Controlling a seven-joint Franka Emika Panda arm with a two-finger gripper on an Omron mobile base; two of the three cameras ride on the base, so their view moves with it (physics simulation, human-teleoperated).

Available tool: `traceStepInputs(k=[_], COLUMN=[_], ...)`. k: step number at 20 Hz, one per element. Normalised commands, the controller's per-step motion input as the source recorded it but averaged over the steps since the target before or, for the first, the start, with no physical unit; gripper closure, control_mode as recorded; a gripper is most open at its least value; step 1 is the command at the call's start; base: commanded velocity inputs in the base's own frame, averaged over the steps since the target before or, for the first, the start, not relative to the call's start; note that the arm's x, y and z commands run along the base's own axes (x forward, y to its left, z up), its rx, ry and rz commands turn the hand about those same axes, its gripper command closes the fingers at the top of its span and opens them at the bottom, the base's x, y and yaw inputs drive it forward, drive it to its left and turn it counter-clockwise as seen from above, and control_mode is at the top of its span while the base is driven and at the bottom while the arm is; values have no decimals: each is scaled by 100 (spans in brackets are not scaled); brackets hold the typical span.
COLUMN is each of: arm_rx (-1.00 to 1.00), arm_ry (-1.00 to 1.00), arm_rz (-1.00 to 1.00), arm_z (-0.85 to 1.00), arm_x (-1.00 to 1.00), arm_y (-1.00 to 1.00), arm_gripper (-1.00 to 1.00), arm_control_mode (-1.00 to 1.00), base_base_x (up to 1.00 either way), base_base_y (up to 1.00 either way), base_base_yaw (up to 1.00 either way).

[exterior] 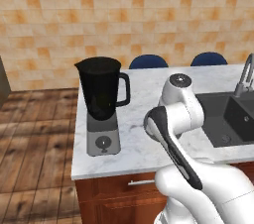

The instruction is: Grab the garlic and lime from the fridge, place them in the blender, close the lid, and turn on the blender to create a marinade.

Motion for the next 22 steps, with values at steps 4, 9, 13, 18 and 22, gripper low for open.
traceStepInputs(k=[4,9,13,18,22], arm_rx=[0,0,0,-1,-5], arm_ry=[-9,-5,0,1,0], arm_rz=[0,0,0,5,9], arm_z=[100,100,100,100,100], arm_x=[-62,-42,-8,9,36], arm_y=[0,0,11,25,35], arm_gripper=[100,100,100,100,100], arm_control_mode=[-100,-100,-100,-100,-100], base_base_x=[0,0,0,0,0], base_base_y=[0,0,0,0,0], base_base_yaw=[0,0,0,0,0])
